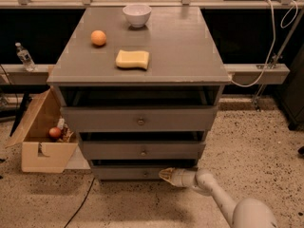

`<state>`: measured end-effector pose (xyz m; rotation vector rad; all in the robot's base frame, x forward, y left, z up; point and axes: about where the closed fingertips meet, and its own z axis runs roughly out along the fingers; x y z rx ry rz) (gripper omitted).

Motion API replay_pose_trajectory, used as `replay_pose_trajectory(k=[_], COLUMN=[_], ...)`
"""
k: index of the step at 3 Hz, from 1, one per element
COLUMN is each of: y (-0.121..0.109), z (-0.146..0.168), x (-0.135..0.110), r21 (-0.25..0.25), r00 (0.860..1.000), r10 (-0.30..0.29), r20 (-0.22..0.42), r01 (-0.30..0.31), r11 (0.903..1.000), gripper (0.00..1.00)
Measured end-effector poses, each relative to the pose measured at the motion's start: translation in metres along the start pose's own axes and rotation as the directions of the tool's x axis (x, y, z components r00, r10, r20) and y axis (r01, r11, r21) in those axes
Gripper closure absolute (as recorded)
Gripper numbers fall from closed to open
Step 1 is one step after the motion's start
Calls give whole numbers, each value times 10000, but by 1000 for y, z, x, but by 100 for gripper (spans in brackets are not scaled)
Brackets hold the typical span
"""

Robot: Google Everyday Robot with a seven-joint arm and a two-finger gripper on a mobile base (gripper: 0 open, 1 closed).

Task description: Close bottom drawer

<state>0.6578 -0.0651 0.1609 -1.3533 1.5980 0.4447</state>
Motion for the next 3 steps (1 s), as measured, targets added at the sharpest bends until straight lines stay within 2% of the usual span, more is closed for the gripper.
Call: replay_pose_trajectory(k=[1,2,3], y=[13,34,62], z=[-17,-49,-100], x=[-9,-23,-39], r21=[-531,-1148,-1786], r00=[9993,9969,9936], r10=[-316,-416,-386], r20=[215,662,1064], r01=[327,490,573], r11=[9981,9922,9822], gripper=[100,100,100])
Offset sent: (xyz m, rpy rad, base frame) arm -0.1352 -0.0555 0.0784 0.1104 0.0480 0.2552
